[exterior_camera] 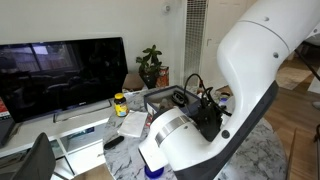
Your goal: Empty the larger plastic cup into the silver cup then stack them
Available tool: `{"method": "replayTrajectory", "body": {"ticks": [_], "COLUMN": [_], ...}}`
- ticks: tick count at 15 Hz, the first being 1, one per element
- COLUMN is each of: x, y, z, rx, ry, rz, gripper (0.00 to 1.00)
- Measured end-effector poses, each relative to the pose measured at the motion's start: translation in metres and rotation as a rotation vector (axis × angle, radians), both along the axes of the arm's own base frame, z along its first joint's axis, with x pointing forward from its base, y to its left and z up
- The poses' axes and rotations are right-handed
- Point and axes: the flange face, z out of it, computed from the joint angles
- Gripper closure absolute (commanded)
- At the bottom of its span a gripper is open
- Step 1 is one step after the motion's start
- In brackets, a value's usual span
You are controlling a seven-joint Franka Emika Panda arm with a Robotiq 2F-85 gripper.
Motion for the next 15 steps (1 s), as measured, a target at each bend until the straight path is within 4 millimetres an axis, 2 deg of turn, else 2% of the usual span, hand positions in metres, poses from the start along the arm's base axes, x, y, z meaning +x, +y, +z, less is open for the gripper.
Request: {"method": "replayTrajectory", "body": {"ticks": [15], "x": [0.003], "y": [-0.008], "z": [-0.007], "rx": [-0.179], "ry": [-0.086], "rz": [0.013], "gripper": [0.99]}}
